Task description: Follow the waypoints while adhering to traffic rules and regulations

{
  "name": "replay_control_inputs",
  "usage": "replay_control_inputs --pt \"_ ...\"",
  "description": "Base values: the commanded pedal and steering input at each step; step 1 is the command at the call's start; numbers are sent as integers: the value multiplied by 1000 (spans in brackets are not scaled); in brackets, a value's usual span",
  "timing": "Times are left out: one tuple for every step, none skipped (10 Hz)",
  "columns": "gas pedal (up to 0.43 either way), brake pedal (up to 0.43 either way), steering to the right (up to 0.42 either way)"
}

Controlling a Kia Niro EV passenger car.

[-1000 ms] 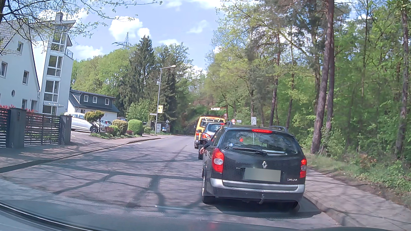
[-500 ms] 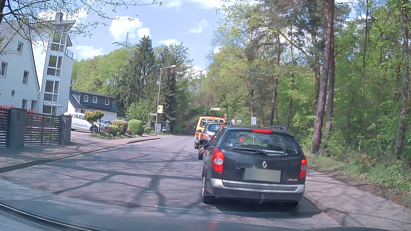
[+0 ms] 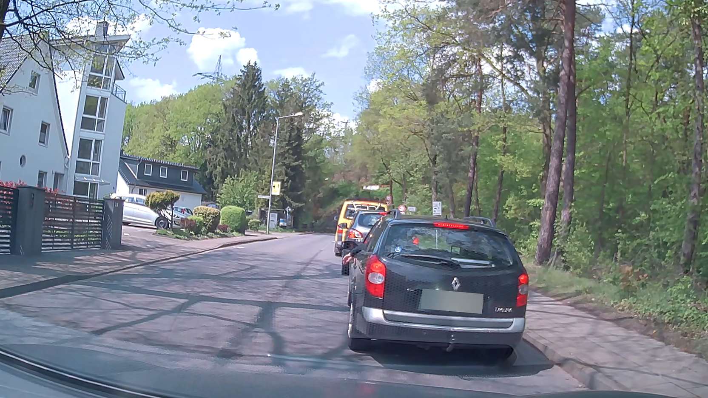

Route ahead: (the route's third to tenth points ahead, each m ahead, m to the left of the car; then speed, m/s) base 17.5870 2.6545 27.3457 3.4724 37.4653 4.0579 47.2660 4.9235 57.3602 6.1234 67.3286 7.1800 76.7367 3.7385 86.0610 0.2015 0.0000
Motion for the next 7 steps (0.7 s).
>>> replay_control_inputs --pt "0 159 1" --pt "0 159 1" --pt "0 159 2" --pt "0 159 1" --pt "0 159 1" --pt "0 159 1" --pt "0 159 2"
